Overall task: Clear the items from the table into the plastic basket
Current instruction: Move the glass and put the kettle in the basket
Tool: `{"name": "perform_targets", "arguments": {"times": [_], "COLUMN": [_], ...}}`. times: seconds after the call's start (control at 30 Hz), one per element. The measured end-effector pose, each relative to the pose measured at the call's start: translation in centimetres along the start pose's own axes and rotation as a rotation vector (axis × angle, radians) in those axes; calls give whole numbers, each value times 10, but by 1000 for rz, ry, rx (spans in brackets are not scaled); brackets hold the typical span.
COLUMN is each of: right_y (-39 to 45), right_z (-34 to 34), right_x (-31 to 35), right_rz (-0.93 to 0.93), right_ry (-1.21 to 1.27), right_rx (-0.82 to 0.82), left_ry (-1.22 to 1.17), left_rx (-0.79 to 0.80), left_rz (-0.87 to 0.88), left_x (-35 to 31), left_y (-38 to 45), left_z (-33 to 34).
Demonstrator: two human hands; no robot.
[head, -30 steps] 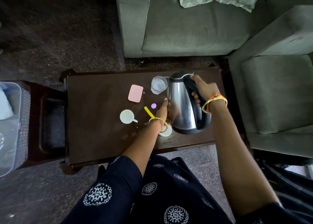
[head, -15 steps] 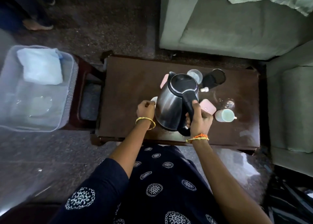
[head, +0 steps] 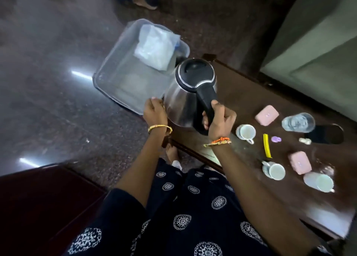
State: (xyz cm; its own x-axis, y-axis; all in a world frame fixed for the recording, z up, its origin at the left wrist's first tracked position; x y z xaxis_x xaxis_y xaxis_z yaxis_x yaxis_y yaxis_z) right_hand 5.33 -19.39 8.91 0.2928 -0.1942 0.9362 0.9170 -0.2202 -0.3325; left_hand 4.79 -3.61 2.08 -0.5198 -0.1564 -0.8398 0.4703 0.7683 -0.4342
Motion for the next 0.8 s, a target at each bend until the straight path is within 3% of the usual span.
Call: {"name": "perform_targets", "arguments": {"times": [0.07, 0.13, 0.23, 0.33, 0.53, 0.8], "right_y": [1, 3, 12, 24, 39, 23], "right_z": [39, 76, 134, 177, 223, 227], "right_x": [-1, -2, -12, -31, -81, -116], "right_rz": [-39, -56, -37, -21, -30, -118], "right_ry": [6, 18, 22, -42, -203, -341], "right_rx": [82, 137, 165, 156, 158, 171], "left_ry": [54, 182, 246, 185, -66, -73], "left_rx": [-159, -259, -103, 100, 93, 194], "left_rz": [35, -62, -334, -356, -404, -408], "left_x": [-9, -7, 13, 28, 40, 47], "left_y": [35, 69, 112, 136, 148, 151], "left_z": [-25, -47, -68, -71, -74, -74]}}
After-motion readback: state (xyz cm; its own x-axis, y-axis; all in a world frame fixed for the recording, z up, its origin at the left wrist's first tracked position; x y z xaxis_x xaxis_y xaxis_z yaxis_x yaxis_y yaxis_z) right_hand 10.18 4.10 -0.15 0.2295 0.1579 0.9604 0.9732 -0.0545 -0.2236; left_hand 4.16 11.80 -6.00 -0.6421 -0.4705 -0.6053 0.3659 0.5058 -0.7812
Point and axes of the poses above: each hand's wrist, its own y-axis towards the middle knuckle, its own z-axis out of the palm, x = y × z, the point moved 2 cm from there along y, towards the middle knuckle
